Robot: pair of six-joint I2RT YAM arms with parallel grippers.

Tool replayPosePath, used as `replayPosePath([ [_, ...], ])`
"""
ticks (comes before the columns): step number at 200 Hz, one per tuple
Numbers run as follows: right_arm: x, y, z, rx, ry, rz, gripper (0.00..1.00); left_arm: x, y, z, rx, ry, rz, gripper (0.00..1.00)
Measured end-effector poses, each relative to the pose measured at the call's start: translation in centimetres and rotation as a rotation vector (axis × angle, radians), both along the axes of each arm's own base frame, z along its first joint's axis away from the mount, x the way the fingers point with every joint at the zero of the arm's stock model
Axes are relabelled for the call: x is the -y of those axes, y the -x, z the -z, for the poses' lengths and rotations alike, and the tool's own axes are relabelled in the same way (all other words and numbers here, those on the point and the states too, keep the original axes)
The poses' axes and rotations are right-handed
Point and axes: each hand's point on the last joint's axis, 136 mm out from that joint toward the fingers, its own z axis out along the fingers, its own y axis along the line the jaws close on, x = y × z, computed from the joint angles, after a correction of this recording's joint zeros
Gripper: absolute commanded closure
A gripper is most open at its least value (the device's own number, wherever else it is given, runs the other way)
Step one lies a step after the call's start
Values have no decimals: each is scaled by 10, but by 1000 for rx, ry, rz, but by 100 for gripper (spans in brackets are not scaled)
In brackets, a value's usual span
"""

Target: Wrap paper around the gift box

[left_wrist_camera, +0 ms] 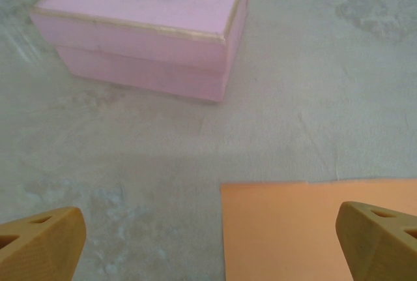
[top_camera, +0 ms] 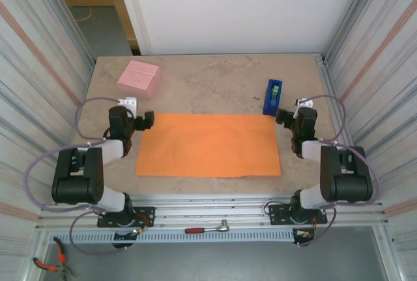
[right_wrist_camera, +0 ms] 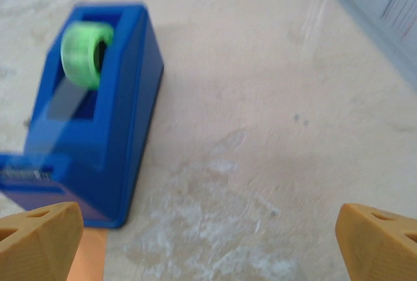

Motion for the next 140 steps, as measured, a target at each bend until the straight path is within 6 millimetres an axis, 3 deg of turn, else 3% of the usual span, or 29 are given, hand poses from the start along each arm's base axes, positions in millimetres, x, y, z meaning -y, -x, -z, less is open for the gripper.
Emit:
replayPosePath([
  [27, 4, -4, -55, 95, -37, 54, 2, -7, -16, -45, 64, 10, -49, 1],
  [56, 5, 4, -96, 180, -161, 82, 2, -22, -31, -65, 43, 53, -100, 1],
  [87, 12, 10, -103, 151, -311, 135, 2, -40, -65, -68, -36, 96, -136, 1],
  [121, 29, 9, -110, 85, -411, 237, 2, -44, -103, -51, -119, 107, -129, 1],
  [140, 28, 12, -103, 54, -436, 228, 2, -46, -129, -40, -157, 117, -120, 1],
])
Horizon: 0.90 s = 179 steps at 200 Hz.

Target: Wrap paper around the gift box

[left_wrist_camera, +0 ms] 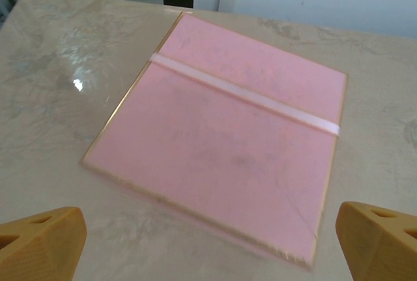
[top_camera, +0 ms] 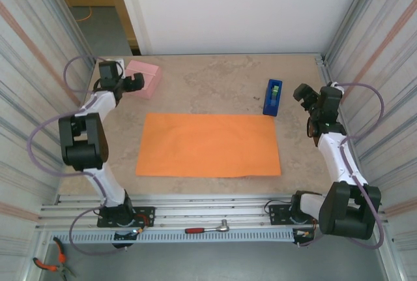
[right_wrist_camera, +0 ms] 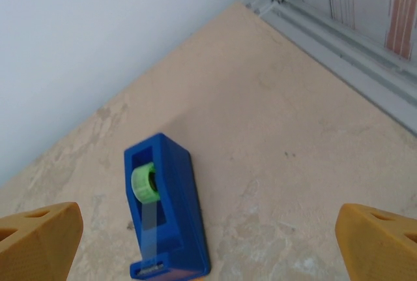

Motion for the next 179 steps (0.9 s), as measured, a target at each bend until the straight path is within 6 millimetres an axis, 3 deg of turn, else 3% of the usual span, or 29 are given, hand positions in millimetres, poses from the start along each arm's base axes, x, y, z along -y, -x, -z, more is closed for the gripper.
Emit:
replayPosePath([
  [53, -27, 2, 14, -25, -75, -135, 2, -14, -68, 14, -17, -15, 8, 1],
  [88, -40, 5, 19, -46, -104, -192, 2, -20, -97, 35, -58, -47, 30, 1],
  [112, -48, 6, 19, -50, -120, -227, 2, -22, -105, 51, -97, -49, 43, 1],
  [136, -56, 7, 20, -57, -146, -267, 0, -25, -105, 47, -106, -52, 49, 1],
  [179, -80, 4, 6, -36, -180, -360, 0, -8, -95, 53, -156, 23, 113, 3],
])
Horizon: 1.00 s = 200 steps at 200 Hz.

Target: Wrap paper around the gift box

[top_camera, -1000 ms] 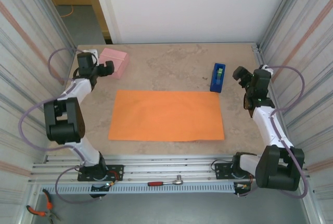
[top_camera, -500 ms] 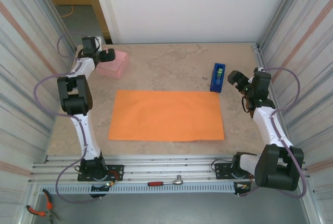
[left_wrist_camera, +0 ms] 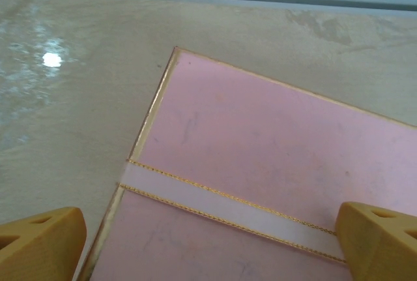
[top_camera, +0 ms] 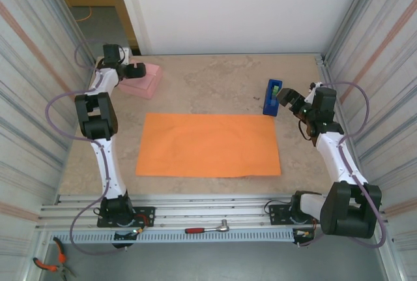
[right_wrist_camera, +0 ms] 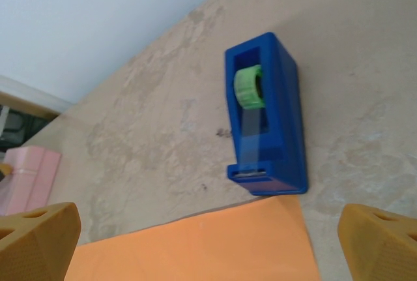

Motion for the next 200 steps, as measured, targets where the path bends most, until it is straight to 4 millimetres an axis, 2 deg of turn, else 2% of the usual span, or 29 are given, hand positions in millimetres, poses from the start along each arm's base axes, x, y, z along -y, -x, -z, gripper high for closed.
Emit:
replayPosePath([
  [24, -14, 0, -3, 0, -5, -41, 1, 13, 6, 3, -28, 80, 30, 6],
  [64, -41, -1, 5, -48, -6, -115, 2, 38, 24, 13, -72, 265, 41, 8],
  [98, -82, -10, 13, -108, 5, -226, 2, 61, 46, 17, -108, 364, 38, 8],
  [114, -101, -16, 13, -118, 9, -277, 0, 79, 47, 14, -111, 386, 62, 7],
  [138, -121, -23, 18, -137, -4, -335, 3, 113, 47, 10, -105, 398, 119, 8],
  [200, -160, -53, 51, -242, -76, -408, 9, 193, 51, -8, -86, 449, 256, 8],
])
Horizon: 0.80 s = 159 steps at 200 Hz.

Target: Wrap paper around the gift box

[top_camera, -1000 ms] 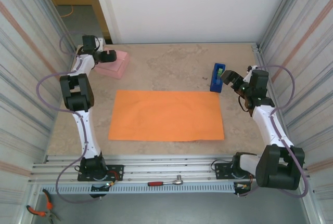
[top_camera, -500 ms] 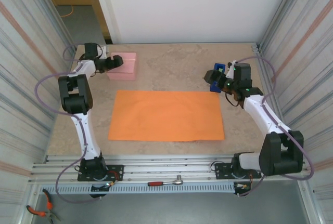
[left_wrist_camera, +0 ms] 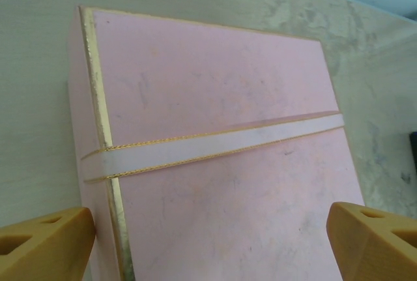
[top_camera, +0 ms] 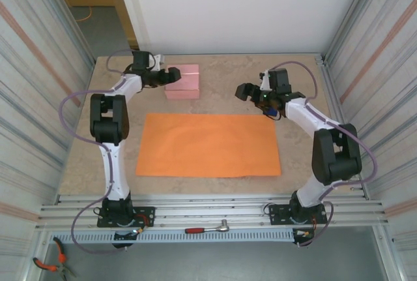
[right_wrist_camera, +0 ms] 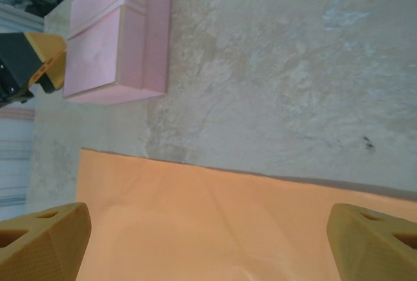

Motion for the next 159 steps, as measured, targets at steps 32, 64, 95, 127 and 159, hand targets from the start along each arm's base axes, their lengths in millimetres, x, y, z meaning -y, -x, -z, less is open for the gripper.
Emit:
replayPosePath([
  [32, -23, -27, 4, -12, -20, -35, 10, 38, 9, -5, 16, 23, 65, 8],
  [64, -38, -61, 4, -6, -31, -44, 11, 46, 30, -2, -17, 28, 49, 7],
  [95, -51, -92, 10, -8, -40, -56, 12, 15, 28, -9, -56, 55, -79, 9],
  [127, -68, -118, 23, -21, -50, -77, 14, -1, 19, -7, -84, 84, -150, 10],
  [159, -90, -138, 31, -23, -70, -108, 15, 21, 17, -1, -104, 101, -130, 10],
])
